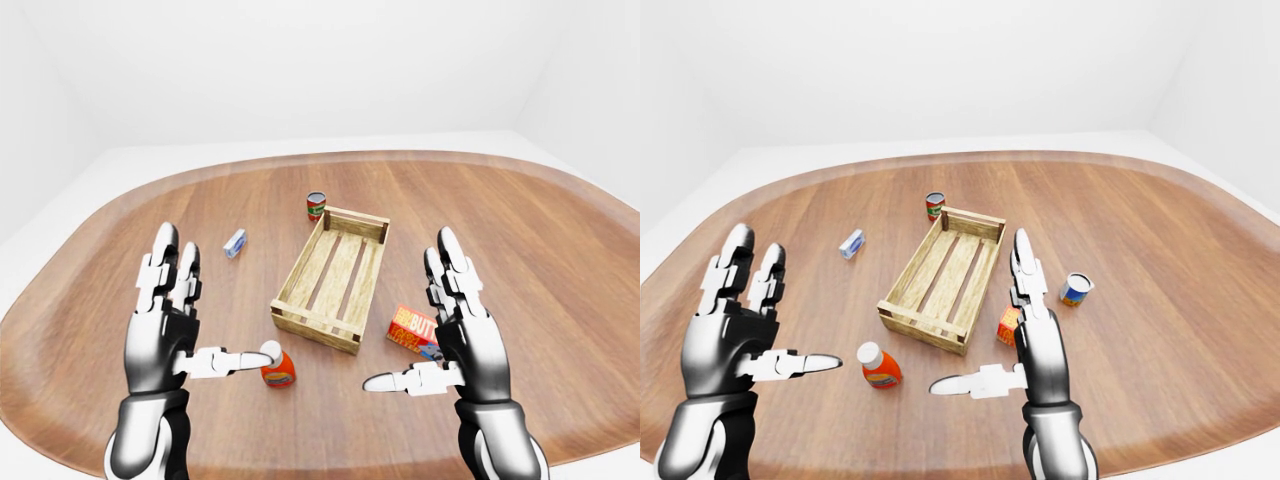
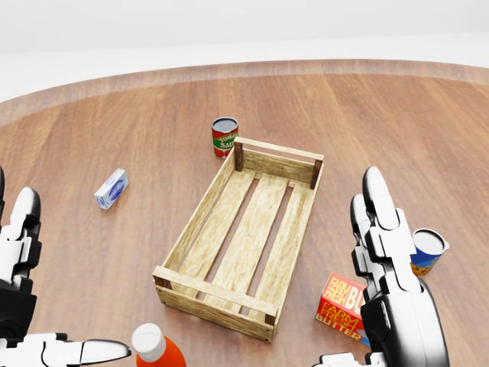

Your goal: Pick up the butter and put it in the tray.

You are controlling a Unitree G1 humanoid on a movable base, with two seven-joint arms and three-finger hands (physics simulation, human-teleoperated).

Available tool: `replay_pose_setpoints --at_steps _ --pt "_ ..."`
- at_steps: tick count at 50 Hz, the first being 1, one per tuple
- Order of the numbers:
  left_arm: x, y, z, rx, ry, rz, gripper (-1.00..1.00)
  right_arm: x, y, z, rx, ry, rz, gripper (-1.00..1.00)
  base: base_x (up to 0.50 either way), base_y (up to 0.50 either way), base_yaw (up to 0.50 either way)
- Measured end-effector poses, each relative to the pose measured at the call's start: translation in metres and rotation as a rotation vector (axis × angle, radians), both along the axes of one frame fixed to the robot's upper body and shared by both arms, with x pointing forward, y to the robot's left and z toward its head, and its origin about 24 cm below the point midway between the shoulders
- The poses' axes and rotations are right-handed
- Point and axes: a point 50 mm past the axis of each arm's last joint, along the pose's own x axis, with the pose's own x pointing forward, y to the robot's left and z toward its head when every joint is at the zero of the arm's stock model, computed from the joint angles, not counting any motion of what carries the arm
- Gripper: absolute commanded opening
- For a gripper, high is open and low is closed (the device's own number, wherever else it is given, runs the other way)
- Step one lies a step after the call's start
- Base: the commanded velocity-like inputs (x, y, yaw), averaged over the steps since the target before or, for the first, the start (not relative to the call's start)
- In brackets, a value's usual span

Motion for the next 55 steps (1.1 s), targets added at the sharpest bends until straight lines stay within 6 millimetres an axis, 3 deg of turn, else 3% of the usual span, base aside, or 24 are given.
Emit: replay_pose_setpoints --at_steps 15,22,28,36,44,55 --pt "0.003 0.001 -0.001 0.000 0.003 0.005 1.00 -0.007 -0.003 0.005 -0.062 -0.015 0.007 1.00 0.00 0.00 0.00" --pt "0.004 0.002 -0.001 -0.001 0.001 0.008 1.00 -0.013 -0.025 0.028 -0.262 -0.095 -0.049 1.00 0.00 0.00 0.00" --pt "0.003 0.000 -0.002 0.000 0.007 0.004 1.00 -0.007 -0.030 0.049 -0.639 -0.117 -0.079 1.00 0.00 0.00 0.00" --pt "0.003 0.000 -0.003 0.001 0.012 0.002 1.00 -0.004 -0.037 0.059 -0.880 -0.054 -0.136 1.00 0.00 0.00 0.00" --pt "0.002 0.000 -0.002 0.002 0.009 0.002 1.00 0.006 -0.044 0.061 -0.966 -0.024 -0.191 1.00 0.00 0.00 0.00" --pt "0.003 0.000 -0.001 0.002 0.006 0.005 1.00 0.027 -0.054 0.045 -0.993 0.073 -0.170 1.00 0.00 0.00 0.00"
